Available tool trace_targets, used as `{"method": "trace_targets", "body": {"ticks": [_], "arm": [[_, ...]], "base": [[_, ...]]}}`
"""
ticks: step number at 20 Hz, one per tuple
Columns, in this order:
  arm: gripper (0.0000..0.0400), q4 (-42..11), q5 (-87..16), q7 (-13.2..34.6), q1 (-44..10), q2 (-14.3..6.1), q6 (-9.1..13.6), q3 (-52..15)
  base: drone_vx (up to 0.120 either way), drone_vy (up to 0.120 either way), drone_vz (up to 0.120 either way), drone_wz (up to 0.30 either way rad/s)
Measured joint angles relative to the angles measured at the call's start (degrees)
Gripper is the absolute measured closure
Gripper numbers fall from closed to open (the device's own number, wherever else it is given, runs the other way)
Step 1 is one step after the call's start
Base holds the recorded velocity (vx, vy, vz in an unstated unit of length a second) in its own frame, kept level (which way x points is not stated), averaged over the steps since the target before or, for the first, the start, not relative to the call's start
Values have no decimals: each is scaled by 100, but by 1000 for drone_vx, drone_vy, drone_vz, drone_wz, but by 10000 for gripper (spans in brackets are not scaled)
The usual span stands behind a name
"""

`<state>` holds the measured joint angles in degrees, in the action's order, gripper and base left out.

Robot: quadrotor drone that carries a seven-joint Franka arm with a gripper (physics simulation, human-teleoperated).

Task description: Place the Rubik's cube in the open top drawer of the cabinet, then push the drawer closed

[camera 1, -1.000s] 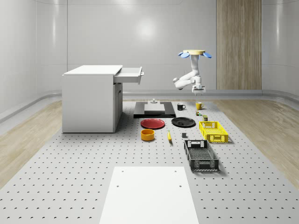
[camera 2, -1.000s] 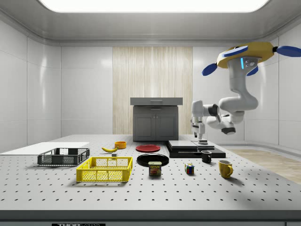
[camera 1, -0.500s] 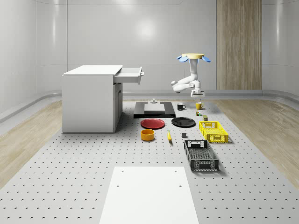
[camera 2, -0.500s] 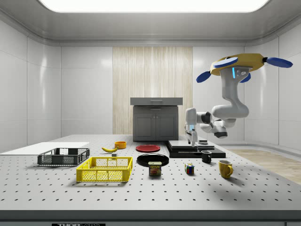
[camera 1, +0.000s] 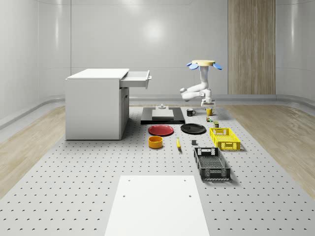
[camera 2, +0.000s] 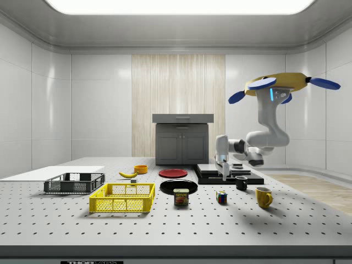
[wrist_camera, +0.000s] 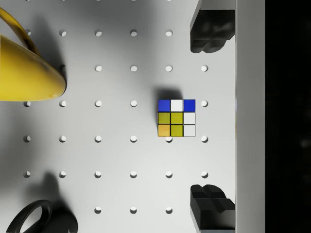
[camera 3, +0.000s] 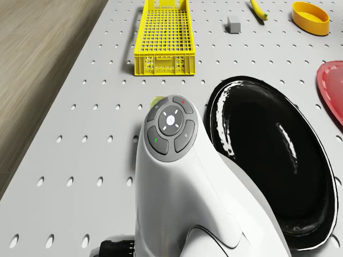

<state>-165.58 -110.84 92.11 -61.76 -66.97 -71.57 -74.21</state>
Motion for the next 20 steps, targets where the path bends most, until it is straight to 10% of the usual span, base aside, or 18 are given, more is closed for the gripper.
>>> {"method": "trace_targets", "body": {"ticks": [20], "arm": [[0,51,151,131,-144,-548,-540,-25]], "base": [[10,0,-96,0]]}}
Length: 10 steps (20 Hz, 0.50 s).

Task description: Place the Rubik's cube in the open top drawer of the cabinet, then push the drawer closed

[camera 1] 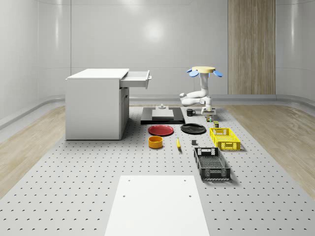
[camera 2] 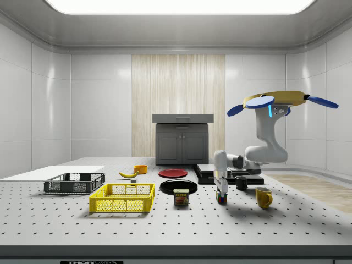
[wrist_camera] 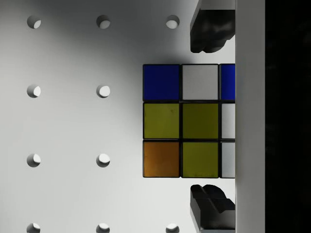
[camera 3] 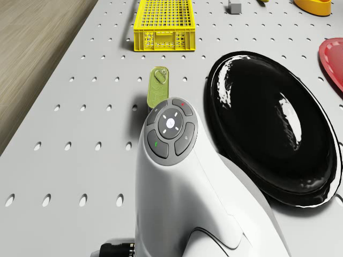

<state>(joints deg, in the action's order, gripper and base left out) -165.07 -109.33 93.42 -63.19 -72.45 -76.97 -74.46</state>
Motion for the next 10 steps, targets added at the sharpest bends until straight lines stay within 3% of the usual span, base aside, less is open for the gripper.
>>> {"method": "trace_targets", "body": {"ticks": [8,10], "arm": [[0,61,-198,-4,-18,-221,-298,258],[25,69,-207,2,-28,-260,-343,277]], "base": [[0,0,0,0],[0,0,0,0]]}}
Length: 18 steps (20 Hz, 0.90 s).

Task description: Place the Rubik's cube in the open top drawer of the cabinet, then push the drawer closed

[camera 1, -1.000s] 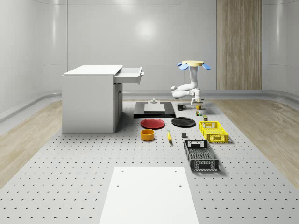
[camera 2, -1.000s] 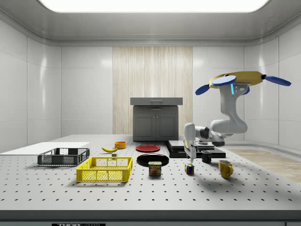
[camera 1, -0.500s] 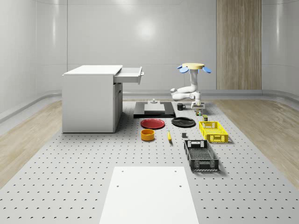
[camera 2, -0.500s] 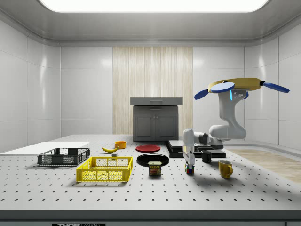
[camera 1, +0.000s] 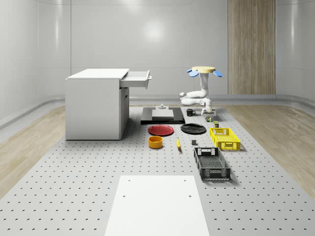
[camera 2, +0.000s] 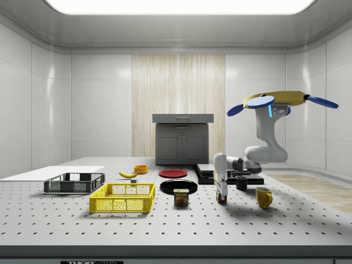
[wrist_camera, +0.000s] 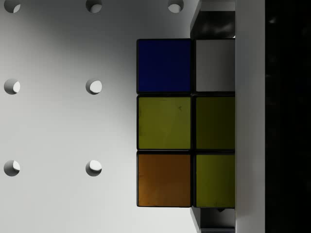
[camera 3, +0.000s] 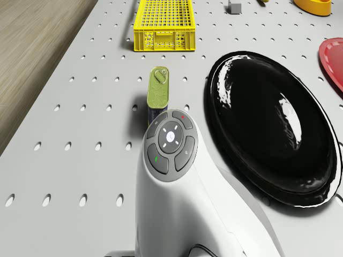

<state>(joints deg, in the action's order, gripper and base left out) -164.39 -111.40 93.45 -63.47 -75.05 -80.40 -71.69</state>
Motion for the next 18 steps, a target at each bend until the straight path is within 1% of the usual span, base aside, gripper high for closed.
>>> {"method": "trace_targets", "body": {"ticks": [4,11,16,18], "arm": [[57,11,5,16,-21,-69,-74,12],[72,18,55,48,-59,-173,-171,-13],[74,-30,361,109,-100,-204,-107,-319],[74,-54,539,142,-124,-212,-63,-501]], "base": [[0,0,0,0],[0,0,0,0],[0,0,0,0],[0,0,80,0]]}}
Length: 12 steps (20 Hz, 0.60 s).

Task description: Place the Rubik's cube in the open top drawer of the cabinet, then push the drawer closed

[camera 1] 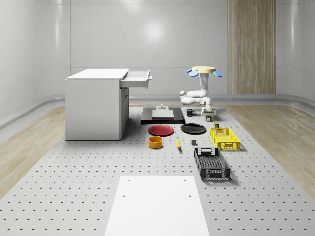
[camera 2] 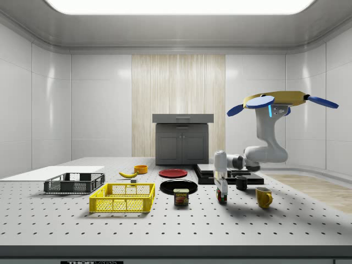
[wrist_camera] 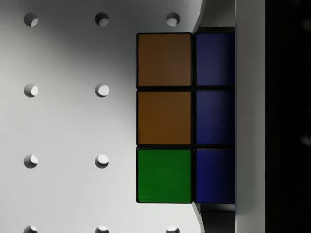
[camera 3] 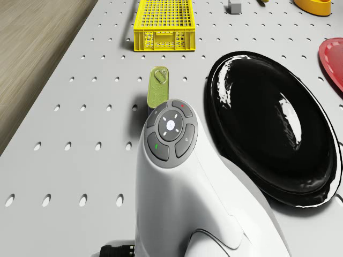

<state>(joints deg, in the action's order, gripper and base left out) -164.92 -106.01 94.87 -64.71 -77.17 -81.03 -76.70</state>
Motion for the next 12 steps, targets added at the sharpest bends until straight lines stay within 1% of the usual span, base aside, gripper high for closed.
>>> {"method": "trace_targets", "body": {"ticks": [2,6,12], "arm": [[75,-18,177,33,-28,-12,37,-179],[75,-32,422,82,-74,-65,49,-418],[75,-35,604,122,-115,-181,-24,-577]], "base": [[0,0,120,0],[120,-120,120,0],[120,-120,120,0]]}}
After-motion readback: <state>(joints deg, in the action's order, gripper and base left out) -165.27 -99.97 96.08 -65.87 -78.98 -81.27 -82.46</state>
